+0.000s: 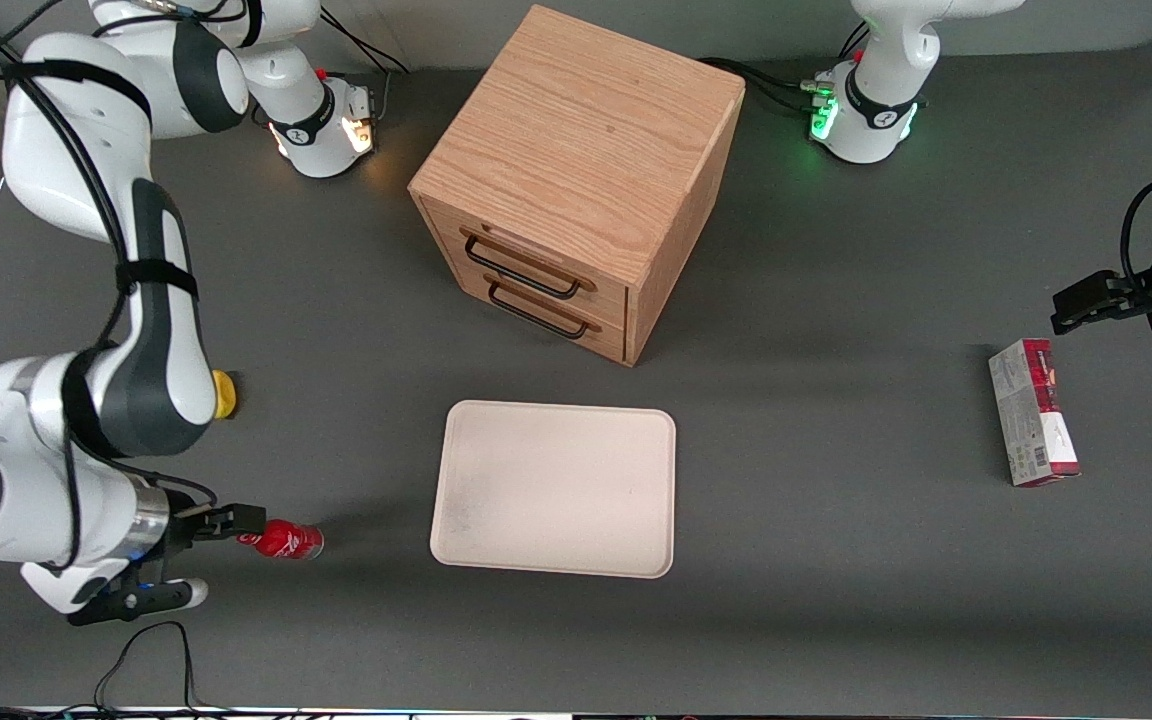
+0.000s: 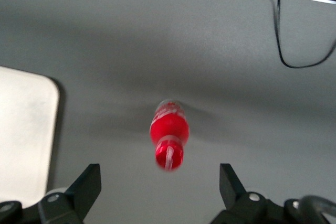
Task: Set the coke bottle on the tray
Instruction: 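Align the right gripper around the bottle's body and close it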
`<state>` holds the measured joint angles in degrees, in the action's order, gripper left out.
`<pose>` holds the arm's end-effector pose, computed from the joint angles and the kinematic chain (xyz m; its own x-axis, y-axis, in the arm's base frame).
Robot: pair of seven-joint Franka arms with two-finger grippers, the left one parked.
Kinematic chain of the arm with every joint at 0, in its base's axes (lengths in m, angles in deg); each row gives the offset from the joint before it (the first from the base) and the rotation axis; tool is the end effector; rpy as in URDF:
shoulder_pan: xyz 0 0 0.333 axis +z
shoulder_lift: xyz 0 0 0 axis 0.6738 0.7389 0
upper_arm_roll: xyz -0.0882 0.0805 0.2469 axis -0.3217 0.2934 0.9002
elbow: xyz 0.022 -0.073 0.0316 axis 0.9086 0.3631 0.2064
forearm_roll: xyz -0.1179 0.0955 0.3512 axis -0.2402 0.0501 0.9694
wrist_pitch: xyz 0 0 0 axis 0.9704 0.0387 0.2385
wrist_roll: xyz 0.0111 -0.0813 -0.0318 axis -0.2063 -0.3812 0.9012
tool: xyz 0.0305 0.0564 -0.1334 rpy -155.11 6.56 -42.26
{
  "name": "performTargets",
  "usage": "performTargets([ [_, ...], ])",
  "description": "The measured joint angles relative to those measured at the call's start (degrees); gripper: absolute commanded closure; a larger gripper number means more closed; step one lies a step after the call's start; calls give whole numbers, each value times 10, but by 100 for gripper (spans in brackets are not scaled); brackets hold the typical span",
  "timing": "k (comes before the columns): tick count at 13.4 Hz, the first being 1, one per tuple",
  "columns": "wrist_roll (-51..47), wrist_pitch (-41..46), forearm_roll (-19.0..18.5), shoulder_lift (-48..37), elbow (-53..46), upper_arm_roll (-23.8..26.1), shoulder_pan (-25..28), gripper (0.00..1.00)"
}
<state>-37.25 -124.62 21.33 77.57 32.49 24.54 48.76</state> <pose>0.7339 0.0563 0.3099 0.9908 0.1354 -0.0031 0.1354 -0.9907 0.0128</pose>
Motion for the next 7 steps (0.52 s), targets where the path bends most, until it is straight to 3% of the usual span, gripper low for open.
performTargets([
  [7,-11,-19,1,19,-4,6,-6,1],
])
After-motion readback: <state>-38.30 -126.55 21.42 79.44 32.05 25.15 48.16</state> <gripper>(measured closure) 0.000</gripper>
